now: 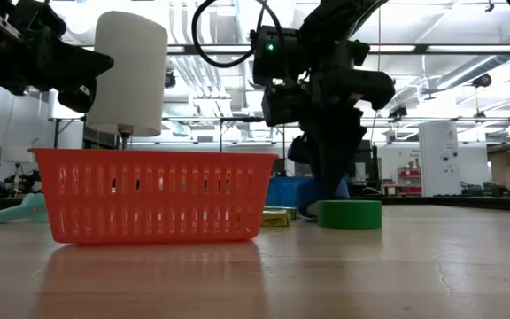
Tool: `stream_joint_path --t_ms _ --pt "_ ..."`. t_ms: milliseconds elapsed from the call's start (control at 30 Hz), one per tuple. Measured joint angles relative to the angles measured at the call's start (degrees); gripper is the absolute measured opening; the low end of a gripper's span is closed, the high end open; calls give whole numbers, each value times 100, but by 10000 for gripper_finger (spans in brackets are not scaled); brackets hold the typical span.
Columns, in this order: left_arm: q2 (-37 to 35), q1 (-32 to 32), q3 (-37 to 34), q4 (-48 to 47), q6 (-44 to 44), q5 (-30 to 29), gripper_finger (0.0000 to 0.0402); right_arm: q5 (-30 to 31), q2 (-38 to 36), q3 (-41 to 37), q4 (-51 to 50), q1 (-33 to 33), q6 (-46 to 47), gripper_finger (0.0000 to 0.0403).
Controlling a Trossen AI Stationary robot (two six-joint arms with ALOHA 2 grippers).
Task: Pick and place Stapler, Stapler remover, tape
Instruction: Put the blue tape into the blue bin
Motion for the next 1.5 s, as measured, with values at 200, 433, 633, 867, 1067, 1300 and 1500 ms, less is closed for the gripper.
stream_joint_path --t_ms 200,433,633,867,1067,1300,1500 --pt "-2 -1 0 4 0 0 23 -12 -11 2 -51 -23 48 38" --pt "-2 0 0 7 0 0 23 90 -397 0 -156 -120 405 48" --pt "-2 -1 0 14 0 0 23 955 -814 0 -70 -454 404 50" --pt "-2 -1 -1 10 1 0 23 1190 -896 0 541 -1094 602 50" --pt "-2 -1 -1 9 0 -1 23 1236 -896 0 1042 -1485 900 47" --pt "-2 0 0 7 0 0 23 1424 -621 0 1625 -1741 1458 51" --pt "-4 -1 -1 4 0 0 23 1682 -376 -2 1441 -1765 1519 52"
